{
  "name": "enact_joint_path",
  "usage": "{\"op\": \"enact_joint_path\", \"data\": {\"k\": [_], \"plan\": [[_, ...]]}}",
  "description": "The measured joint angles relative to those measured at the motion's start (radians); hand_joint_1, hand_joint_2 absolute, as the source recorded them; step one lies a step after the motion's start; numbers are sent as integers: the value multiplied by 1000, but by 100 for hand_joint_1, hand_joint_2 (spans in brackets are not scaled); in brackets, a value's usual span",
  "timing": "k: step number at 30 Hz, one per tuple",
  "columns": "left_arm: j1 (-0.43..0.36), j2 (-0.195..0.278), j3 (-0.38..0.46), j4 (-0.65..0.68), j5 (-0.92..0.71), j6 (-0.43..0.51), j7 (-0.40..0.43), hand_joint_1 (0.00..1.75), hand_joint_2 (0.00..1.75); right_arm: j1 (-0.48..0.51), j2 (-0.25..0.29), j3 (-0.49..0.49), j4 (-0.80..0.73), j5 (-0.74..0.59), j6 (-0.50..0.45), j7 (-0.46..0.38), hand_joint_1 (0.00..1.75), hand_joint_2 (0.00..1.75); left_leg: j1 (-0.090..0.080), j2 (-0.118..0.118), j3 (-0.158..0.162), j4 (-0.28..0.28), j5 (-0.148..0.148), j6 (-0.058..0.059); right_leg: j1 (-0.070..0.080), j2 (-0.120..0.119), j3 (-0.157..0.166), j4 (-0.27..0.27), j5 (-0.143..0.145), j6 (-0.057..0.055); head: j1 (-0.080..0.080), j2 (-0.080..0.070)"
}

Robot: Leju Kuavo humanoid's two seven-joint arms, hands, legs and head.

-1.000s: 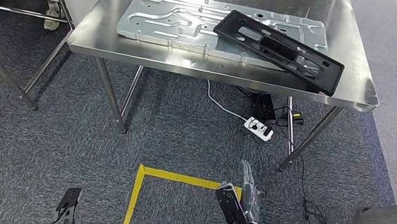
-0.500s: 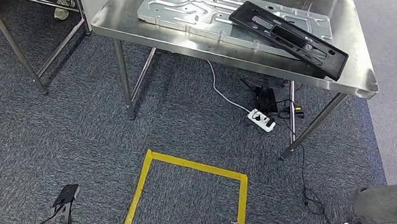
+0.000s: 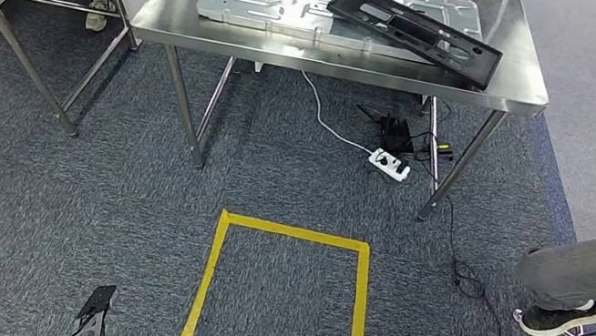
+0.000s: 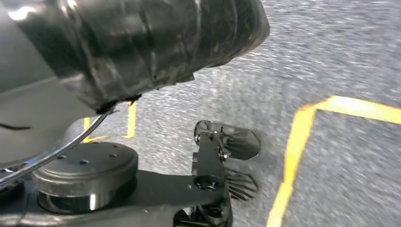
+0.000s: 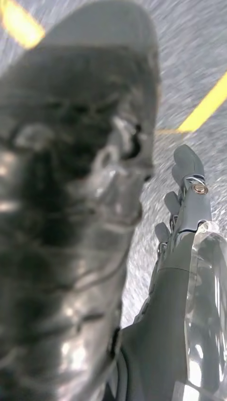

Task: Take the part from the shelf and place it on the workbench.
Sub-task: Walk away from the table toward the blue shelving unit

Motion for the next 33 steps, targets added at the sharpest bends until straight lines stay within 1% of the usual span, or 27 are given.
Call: {"op": "enact_joint_path", "data": {"k": [1,2,3,4,5,7,8,9,11,12,13,14,15,16,18,19,20,22,23,24,26,27,28,29,30,31,33], "plan": [[1,1,-1,0,0,-1,6,0,0,3,4,12,5,17,6,11,0,0,-1,6,47,-59,24,4,0,-7,-4,1,4,2,0,0],[0,2,-2,0,0,-2,11,0,0,5,8,24,9,31,10,18,0,0,-4,20,101,-134,36,9,2,-15,-7,2,7,5,0,0],[-3,2,-2,0,0,-2,14,0,0,5,11,35,12,39,12,23,0,0,-9,32,145,-200,42,16,3,-24,-9,4,10,8,0,0],[-6,3,-3,0,-1,-3,15,0,0,5,13,46,16,45,13,25,0,0,-14,42,171,-245,41,23,5,-34,-9,4,13,13,1,0],[-7,3,-3,0,-1,-3,16,0,0,5,17,56,19,54,16,28,0,0,-18,45,180,-267,38,30,5,-43,-9,4,15,17,2,0],[-6,5,-4,0,-4,-1,17,0,0,3,21,79,23,89,28,38,0,0,-16,31,177,-279,46,45,5,-53,-6,4,18,29,3,0],[-4,6,-4,0,-7,0,18,0,0,2,23,93,24,115,35,43,0,0,-13,23,177,-285,53,52,4,-42,-9,12,10,35,3,0],[-4,6,-5,0,-11,2,18,0,0,1,26,107,25,143,44,47,0,0,-9,16,177,-290,61,59,2,-24,-20,39,-12,40,6,0],[-8,5,-6,0,-19,6,20,0,0,1,29,137,27,190,61,55,0,0,-7,0,171,-294,73,68,-2,16,-67,152,-83,48,10,0],[-9,4,-7,0,-22,6,22,0,0,1,30,152,29,209,70,60,0,0,-7,-9,165,-293,76,70,-3,23,-94,218,-115,50,11,0],[-10,4,-9,0,-24,7,24,0,0,1,30,168,31,222,78,65,0,0,-7,-20,161,-291,79,70,-5,26,-111,263,-130,52,11,0],[-10,3,-12,0,-25,7,26,0,0,0,30,184,33,232,84,70,0,0,-7,-32,157,-288,81,69,-6,27,-111,274,-125,53,11,0],[-10,1,-16,0,-26,7,27,0,0,-2,30,201,34,240,90,74,0,0,-6,-45,153,-284,82,68,-8,30,-93,245,-102,54,11,0],[-11,0,-19,0,-27,7,28,0,0,-5,30,218,35,245,95,76,0,0,-5,-57,150,-279,81,66,-11,38,-59,185,-68,54,11,0],[-14,-4,-22,0,-31,7,29,0,0,-12,30,247,37,251,102,78,0,0,-5,-79,140,-263,78,58,-17,77,4,63,-27,51,11,0],[-16,-5,-23,0,-32,7,29,0,0,-15,30,257,38,254,105,77,0,0,-5,-87,134,-257,78,52,-17,92,20,30,-21,49,11,0],[-18,-5,-24,0,-33,7,28,0,0,-17,30,267,39,255,108,77,0,0,-4,-96,127,-254,79,45,-16,101,23,19,-24,46,10,0],[-19,-5,-26,0,-34,7,28,0,0,-20,30,283,40,260,107,72,0,0,1,-108,117,-255,84,31,-14,83,21,13,-19,34,11,0],[-19,-4,-27,0,-33,8,27,0,0,-21,30,290,40,264,100,66,0,0,2,-98,112,-249,79,26,-14,73,21,9,-15,26,9,0],[-20,-4,-27,0,-33,9,25,0,0,-23,30,296,40,270,89,58,0,0,2,-79,100,-228,65,20,-15,62,22,4,-12,19,6,0],[-22,-6,-28,0,-31,9,20,0,0,-25,30,307,41,278,66,44,0,0,3,-36,53,-128,10,12,-14,38,21,0,-8,10,1,0],[-23,-7,-29,0,-29,9,17,0,0,-26,30,312,41,280,58,39,0,0,4,-26,22,-61,-19,9,-12,25,20,0,-8,7,0,0],[-21,-8,-29,0,-25,9,13,0,0,-26,30,316,42,282,50,34,0,0,5,-22,-3,-8,-37,7,-10,12,19,0,-8,7,0,0],[-19,-8,-29,0,-20,10,9,0,0,-26,30,320,42,285,45,29,0,0,5,-20,-12,16,-37,6,-9,0,18,0,-9,7,0,0],[-16,-7,-29,0,-17,10,6,0,0,-26,30,324,43,288,42,25,0,0,4,-16,-3,0,-20,6,-8,-12,18,0,-9,7,0,0],[-14,-7,-29,0,-15,10,4,0,0,-27,31,327,43,291,41,22,0,0,4,-8,26,-54,12,9,-8,-24,19,1,-9,8,0,0],[-15,-6,-29,0,-17,5,3,0,0,-30,31,330,43,295,39,18,0,0,-4,37,99,-193,63,18,-4,-46,21,1,-12,12,0,0]]}}
